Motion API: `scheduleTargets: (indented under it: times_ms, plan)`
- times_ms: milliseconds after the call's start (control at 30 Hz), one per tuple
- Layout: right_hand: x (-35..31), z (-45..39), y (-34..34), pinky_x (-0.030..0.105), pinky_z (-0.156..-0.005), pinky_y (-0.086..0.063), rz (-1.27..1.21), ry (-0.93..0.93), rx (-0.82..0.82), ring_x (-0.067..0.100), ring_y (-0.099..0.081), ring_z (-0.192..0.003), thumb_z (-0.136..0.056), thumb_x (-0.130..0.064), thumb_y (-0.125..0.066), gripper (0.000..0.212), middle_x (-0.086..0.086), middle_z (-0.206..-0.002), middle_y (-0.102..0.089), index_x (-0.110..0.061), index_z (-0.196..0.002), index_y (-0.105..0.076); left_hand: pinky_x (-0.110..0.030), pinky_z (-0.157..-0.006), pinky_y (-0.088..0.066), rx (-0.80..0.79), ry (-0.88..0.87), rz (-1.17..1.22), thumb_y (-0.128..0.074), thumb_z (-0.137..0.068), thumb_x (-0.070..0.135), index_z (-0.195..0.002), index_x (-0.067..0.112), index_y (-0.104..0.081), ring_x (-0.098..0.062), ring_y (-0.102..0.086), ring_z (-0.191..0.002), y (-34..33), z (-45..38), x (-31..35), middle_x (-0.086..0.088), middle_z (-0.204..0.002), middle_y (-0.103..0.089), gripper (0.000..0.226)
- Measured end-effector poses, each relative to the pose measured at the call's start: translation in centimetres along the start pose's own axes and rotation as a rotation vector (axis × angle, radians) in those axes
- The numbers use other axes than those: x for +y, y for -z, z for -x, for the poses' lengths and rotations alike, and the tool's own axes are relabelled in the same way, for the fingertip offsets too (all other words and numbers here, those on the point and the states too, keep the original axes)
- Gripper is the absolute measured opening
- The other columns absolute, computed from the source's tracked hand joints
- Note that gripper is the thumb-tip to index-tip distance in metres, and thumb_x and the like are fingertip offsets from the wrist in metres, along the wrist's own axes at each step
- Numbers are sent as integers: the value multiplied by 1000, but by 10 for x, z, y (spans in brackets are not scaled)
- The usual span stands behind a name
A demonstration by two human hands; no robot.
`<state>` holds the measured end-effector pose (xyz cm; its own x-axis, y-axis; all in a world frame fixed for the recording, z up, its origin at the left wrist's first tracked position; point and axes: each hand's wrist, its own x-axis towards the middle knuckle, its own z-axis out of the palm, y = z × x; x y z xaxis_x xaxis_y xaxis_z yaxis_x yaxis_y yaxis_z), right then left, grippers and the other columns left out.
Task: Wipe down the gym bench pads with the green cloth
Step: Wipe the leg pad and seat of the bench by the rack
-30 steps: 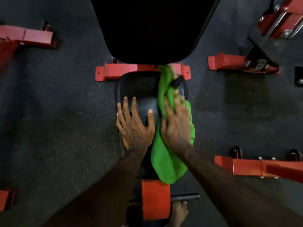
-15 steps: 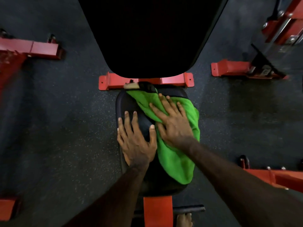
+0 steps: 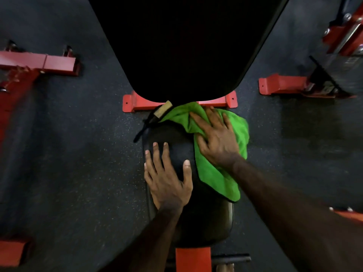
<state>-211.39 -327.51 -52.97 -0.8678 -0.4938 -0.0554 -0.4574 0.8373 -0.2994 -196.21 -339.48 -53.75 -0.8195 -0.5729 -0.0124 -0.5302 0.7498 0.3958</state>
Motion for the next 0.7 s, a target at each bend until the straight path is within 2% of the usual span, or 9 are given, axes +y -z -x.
scheduleTargets:
  times_ms: [67, 100, 200, 267, 400, 467, 533, 600, 700]
  plan:
    - [-25, 1, -8, 58, -126, -16, -58, -170, 69, 30, -21, -157, -91, -41, -45, 68, 11, -167, -31, -34, -158, -38, -51, -124, -20, 5, 4, -5, -36, -100, 62, -160, 21, -34, -27, -14, -159, -1, 0, 0, -3, -171, -22, 72]
    - [-37, 5, -13, 59, -127, -14, -84, -168, 70, 32, -17, -158, -90, -39, -45, 69, 11, -169, -26, -33, -159, -38, -51, -124, -21, 11, 3, -7, -36, -100, 61, -159, 20, -35, -28, -15, -158, -1, 0, 0, -3, -170, -23, 71]
    - [-31, 13, -8, 51, -129, -9, -13, 218, -81, 29, -10, -160, -93, -38, -45, 72, 8, -173, -12, -35, -163, -28, -52, -123, -23, 27, -5, 0, -40, -101, 55, -159, 19, -37, -28, -17, -158, -1, 1, 1, -4, -170, -25, 68]
    - [-6, 1, 1, 51, -129, -13, 18, 346, -107, 27, -16, -159, -94, -41, -43, 72, 9, -172, -20, -34, -163, -27, -52, -123, -23, 29, 1, -1, -42, -101, 54, -158, 19, -38, -29, -18, -158, -1, 0, 1, -4, -169, -26, 68]
    - [-10, -2, -7, 62, -121, -24, -75, -178, 96, 33, -24, -155, -94, -44, -48, 66, 9, -164, -36, -32, -158, -39, -52, -123, -23, 27, 1, -6, -41, -101, 56, -158, 20, -37, -28, -18, -158, -1, 1, 1, -3, -169, -26, 68]
    - [-41, 16, -14, 65, -122, -20, -116, -393, 159, 38, -17, -156, -93, -41, -51, 67, 10, -167, -28, -32, -158, -37, -53, -122, -24, 38, 0, -9, -42, -100, 54, -158, 20, -38, -29, -19, -157, -2, 0, 0, -3, -169, -27, 67]
    - [-62, 42, -18, 66, -123, -16, -137, -489, 149, 41, -8, -158, -95, -42, -49, 70, 10, -172, -14, -36, -161, -28, -54, -122, -25, 50, 6, 3, -40, -100, 53, -158, 19, -39, -30, -20, -157, -3, 0, 1, -4, -169, -28, 67]
    - [-63, 62, -18, 65, -124, -11, -74, -344, 75, 40, -2, -159, -97, -45, -44, 71, 10, -173, -8, -41, -163, -19, -54, -122, -25, 48, 6, 10, -38, -100, 53, -158, 18, -38, -30, -19, -157, -3, -1, 2, -4, -169, -28, 68]
    - [-25, 42, -10, 66, -123, -17, 14, 8, 5, 38, -11, -159, -97, -50, -45, 70, 11, -171, -20, -41, -163, -24, -53, -123, -23, 41, 0, -6, -36, -100, 58, -158, 19, -37, -29, -19, -158, -2, -1, 1, -4, -169, -26, 70]
